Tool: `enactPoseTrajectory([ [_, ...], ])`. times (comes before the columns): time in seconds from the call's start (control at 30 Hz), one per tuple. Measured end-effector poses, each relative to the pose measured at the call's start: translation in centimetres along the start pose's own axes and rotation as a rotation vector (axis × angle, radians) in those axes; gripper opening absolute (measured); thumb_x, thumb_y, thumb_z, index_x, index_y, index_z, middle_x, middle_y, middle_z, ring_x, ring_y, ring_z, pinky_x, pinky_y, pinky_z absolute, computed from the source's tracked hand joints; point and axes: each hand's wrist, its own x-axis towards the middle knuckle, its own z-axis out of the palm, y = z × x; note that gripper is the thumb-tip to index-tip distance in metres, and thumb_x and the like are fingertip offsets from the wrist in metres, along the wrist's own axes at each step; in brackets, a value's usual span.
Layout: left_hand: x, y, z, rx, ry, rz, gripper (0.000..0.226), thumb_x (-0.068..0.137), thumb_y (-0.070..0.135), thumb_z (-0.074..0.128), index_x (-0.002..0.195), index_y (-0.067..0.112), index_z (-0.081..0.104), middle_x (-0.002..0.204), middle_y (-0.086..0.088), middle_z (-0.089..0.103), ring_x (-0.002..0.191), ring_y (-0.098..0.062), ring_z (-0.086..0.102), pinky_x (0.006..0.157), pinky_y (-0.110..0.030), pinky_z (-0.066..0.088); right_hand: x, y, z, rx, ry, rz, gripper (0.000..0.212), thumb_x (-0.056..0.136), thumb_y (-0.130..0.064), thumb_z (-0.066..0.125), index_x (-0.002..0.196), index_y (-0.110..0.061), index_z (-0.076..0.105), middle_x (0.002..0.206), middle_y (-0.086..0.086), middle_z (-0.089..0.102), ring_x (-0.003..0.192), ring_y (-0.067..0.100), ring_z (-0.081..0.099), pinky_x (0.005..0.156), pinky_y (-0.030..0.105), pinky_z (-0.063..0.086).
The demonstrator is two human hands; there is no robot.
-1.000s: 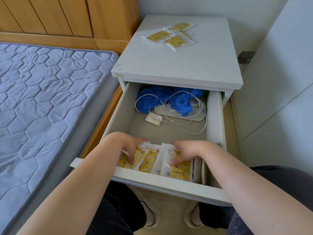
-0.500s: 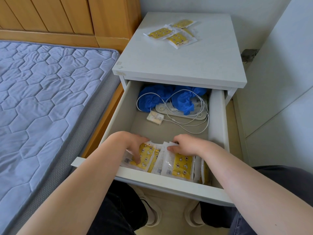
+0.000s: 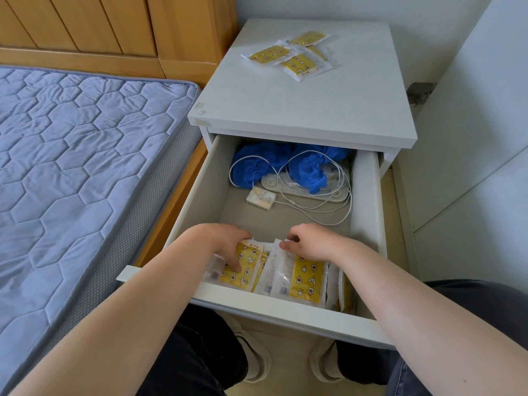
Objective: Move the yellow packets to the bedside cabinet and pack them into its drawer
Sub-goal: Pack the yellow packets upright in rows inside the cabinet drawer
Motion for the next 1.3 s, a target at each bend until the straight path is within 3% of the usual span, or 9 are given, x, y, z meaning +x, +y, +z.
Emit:
enactPoseTrajectory([
  [0.13, 0.4, 0.4, 0.5, 0.120, -0.001, 0.030, 0.087, 0.079, 0.049, 0.071, 0.149, 0.029, 0.024, 0.148, 0.002, 0.035, 0.137, -0.022, 0.029, 0.112, -0.043, 0.027, 0.2, 0.0, 0.2, -0.005, 0.000, -0.002, 0.042, 0.095, -0.051, 0.044, 0.108, -0.014, 0.060, 0.099, 0.002, 0.062, 0.088, 0.020, 0.059, 0.075, 0.035, 0.050],
  [0.23, 0.5, 1.1, 0.8, 0.205, 0.004, 0.053, 0.090, 0.081, 0.054, 0.067, 0.151, 0.027, 0.018, 0.153, 0.001, 0.028, 0.142, -0.022, 0.021, 0.114, -0.047, 0.022, 0.3, 0.0, 0.2, 0.004, 0.004, 0.009, 0.034, 0.095, -0.050, 0.044, 0.099, -0.019, 0.054, 0.094, -0.001, 0.055, 0.084, 0.018, 0.053, 0.062, 0.029, 0.040],
  [0.37, 0.6, 1.4, 0.7, 0.146, -0.022, 0.057, 0.096, 0.080, 0.054, 0.067, 0.153, 0.027, 0.011, 0.158, 0.002, 0.017, 0.146, -0.022, 0.012, 0.116, -0.047, 0.017, 0.5, 0.2, 0.4, -0.004, -0.044, 0.009, 0.048, 0.095, -0.050, 0.044, 0.125, -0.014, 0.053, 0.119, 0.004, 0.058, 0.096, 0.020, 0.054, 0.074, 0.030, 0.042],
  [0.53, 0.7, 0.9, 0.4, 0.032, -0.035, 0.052, 0.095, 0.079, 0.056, 0.069, 0.152, 0.030, 0.015, 0.156, 0.004, 0.023, 0.143, -0.020, 0.022, 0.114, -0.043, 0.024, 0.7, 0.5, 0.6, 0.010, -0.044, 0.030, 0.060, 0.093, -0.052, 0.046, 0.140, -0.015, 0.042, 0.140, 0.007, 0.048, 0.121, 0.024, 0.050, 0.095, 0.036, 0.044],
  [0.73, 1.1, 0.9, 0.4, -0.049, 0.020, 0.039, 0.079, 0.082, 0.056, 0.064, 0.148, 0.030, 0.027, 0.148, 0.003, 0.039, 0.133, -0.020, 0.039, 0.109, -0.041, 0.036, 0.8, 0.5, 0.5, -0.004, -0.028, 0.043, 0.063, 0.093, -0.054, 0.044, 0.142, -0.014, 0.039, 0.142, 0.007, 0.046, 0.124, 0.024, 0.049, 0.097, 0.037, 0.044],
  [1.0, 0.9, 1.5, 0.1, -0.105, 0.130, 0.088, 0.064, 0.090, 0.041, 0.061, 0.147, 0.028, 0.033, 0.148, 0.004, 0.040, 0.134, -0.018, 0.040, 0.108, -0.035, 0.033, 1.0, 0.4, 0.5, 0.002, 0.022, 0.034, 0.057, 0.093, -0.053, 0.045, 0.136, -0.015, 0.047, 0.135, 0.005, 0.053, 0.118, 0.023, 0.053, 0.091, 0.035, 0.046],
  [1.17, 0.9, 2.0, -0.3, -0.128, 0.295, 0.102, 0.054, 0.092, 0.036, 0.058, 0.142, 0.025, 0.042, 0.145, 0.004, 0.045, 0.132, -0.016, 0.042, 0.107, -0.032, 0.034, 0.7, 0.6, 0.1, 0.080, 0.184, 0.040, 0.043, 0.092, -0.048, 0.048, 0.121, -0.019, 0.058, 0.115, 0.001, 0.063, 0.098, 0.019, 0.060, 0.084, 0.038, 0.051],
  [1.3, 0.3, 2.6, -1.2, -0.145, 0.421, 0.100, 0.048, 0.093, 0.031, 0.057, 0.139, 0.026, 0.046, 0.142, 0.002, 0.048, 0.130, -0.017, 0.043, 0.107, -0.034, 0.037, -0.4, 0.4, -1.4, 0.110, 0.329, 0.011, 0.037, 0.093, -0.041, 0.048, 0.122, -0.019, 0.058, 0.110, 0.000, 0.065, 0.092, 0.017, 0.061, 0.081, 0.037, 0.052],
])
